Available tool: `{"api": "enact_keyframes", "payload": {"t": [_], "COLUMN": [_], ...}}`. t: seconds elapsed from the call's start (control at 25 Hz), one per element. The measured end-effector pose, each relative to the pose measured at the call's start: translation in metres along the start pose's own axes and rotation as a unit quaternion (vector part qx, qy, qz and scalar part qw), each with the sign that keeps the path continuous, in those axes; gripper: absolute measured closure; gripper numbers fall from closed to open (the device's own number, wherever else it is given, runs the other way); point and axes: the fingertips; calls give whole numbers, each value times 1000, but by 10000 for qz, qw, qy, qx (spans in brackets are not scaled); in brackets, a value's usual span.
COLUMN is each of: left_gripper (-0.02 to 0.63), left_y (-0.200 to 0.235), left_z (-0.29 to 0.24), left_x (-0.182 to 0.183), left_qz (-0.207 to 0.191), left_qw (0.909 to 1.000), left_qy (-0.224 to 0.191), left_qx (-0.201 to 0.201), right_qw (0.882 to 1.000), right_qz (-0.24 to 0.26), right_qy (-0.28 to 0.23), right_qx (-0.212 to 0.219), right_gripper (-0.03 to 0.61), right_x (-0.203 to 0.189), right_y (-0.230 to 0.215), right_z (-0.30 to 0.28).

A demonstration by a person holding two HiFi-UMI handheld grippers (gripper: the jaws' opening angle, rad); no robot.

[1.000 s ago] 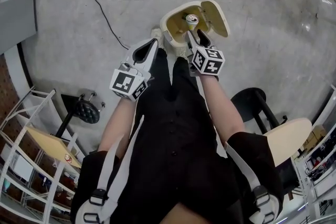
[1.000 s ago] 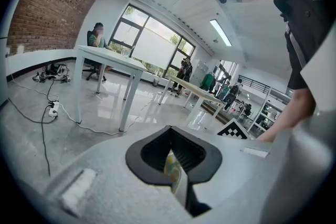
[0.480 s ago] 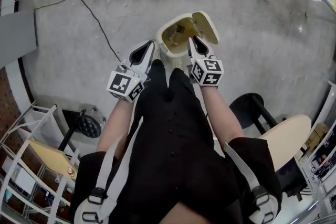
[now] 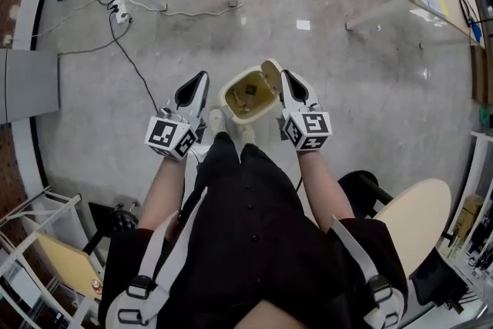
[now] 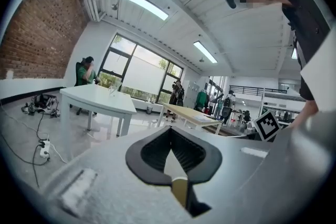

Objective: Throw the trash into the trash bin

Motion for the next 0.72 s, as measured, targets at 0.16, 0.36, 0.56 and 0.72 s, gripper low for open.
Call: {"api": "enact_keyframes", "payload": {"t": [0.16, 0.36, 0.56, 0.72], "left_gripper": [614, 614, 612, 614], "left_y": [1, -16, -25, -33], "left_z": [6, 29, 50, 57], "left_x": [55, 90, 96, 102], "left_qz": [-371, -625, -597, -542], "left_qw": [9981, 9931, 9905, 9891], "left_qy": [-451, -894, -1059, -1171], "left_qx": [186, 420, 638, 715], "right_qw": [9977, 9927, 9885, 9884], "right_qz": [40, 102, 140, -71], "right_qy": [-662, -1171, -1476, -1511], "right_qx": [-147, -281, -288, -166], "right_gripper": [572, 572, 572, 572], "right_x": [65, 107, 126, 132], "right_y": [-28, -61, -65, -65], "right_z": [12, 41, 68, 78]}}
Point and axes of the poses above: the fingertips, and each gripper's own axes: z backward along the fingers, y to its left, x out of its top, and after that the axes turned 10 degrees about -x, right-handed
